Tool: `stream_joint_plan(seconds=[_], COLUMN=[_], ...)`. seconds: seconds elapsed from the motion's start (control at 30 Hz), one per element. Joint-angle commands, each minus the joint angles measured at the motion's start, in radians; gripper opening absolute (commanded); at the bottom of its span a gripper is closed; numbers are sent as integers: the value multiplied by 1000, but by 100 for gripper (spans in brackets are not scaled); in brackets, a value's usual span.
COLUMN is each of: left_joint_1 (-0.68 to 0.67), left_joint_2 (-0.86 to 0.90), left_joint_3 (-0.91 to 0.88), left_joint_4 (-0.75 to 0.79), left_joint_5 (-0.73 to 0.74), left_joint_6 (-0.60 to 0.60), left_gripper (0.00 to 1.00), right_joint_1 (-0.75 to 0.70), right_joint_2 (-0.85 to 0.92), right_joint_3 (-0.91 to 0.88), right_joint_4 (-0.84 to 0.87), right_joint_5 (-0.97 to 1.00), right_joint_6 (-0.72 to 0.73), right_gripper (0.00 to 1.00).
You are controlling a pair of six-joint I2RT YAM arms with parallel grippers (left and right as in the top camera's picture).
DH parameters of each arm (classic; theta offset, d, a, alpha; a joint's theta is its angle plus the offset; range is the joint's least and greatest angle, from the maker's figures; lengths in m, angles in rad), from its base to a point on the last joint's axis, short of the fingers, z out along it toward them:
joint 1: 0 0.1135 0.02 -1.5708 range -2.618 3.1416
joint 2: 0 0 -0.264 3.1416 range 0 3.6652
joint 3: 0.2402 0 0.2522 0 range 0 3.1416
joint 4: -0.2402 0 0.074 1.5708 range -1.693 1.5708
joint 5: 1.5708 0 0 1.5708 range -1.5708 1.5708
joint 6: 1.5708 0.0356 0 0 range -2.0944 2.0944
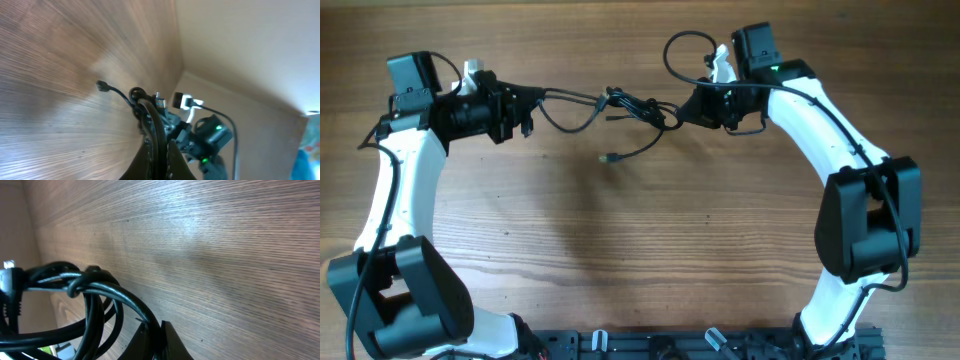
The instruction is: Untangle cables
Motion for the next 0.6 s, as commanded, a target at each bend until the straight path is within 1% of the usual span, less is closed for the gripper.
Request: stream_joint_plan(seconds=[0.0, 0.03, 0.1, 0.17, 0.23, 0.3, 0.4, 0.47, 0.5, 0.57], left_joint_1=[69, 63, 42, -5, -82, -152, -237, -262, -263, -261], left_joint_2=[-32, -32, -32, -32, -32, -32, -32, -32, -32, -32], left_joint_3=[14, 14, 14, 14, 14, 14, 14, 14, 14, 14], left_joint_4=[-85, -126, -169, -190, -193, -184, -121, -52, -15, 106], left_joint_5=[-235, -277, -280, -276, -276, -277, -276, -266, -228, -67], left_joint_6=[216, 264, 344, 417, 501, 547, 546, 457, 423, 351], left_gripper=[4, 4, 4, 4, 4, 4, 4, 4, 4, 4], right_joint_1=[-121, -130, -133, -126, -113, -103, -101, -103, -103, -103], right_joint_2=[23, 23, 23, 23, 23, 23, 23, 23, 23, 23], right_joint_3=[-18, -18, -18, -18, -18, -18, -18, -17, -17, -17], right_joint_4=[-15, -7, -6, -10, -13, -13, -11, -12, -13, -13], right_joint_5=[118, 48, -66, -134, -158, -158, -158, -158, -158, -158], right_joint_6=[-53, -119, -229, -290, -313, -309, -302, -303, -303, -303], right_gripper=[4, 4, 5, 5, 5, 5, 6, 6, 7, 8])
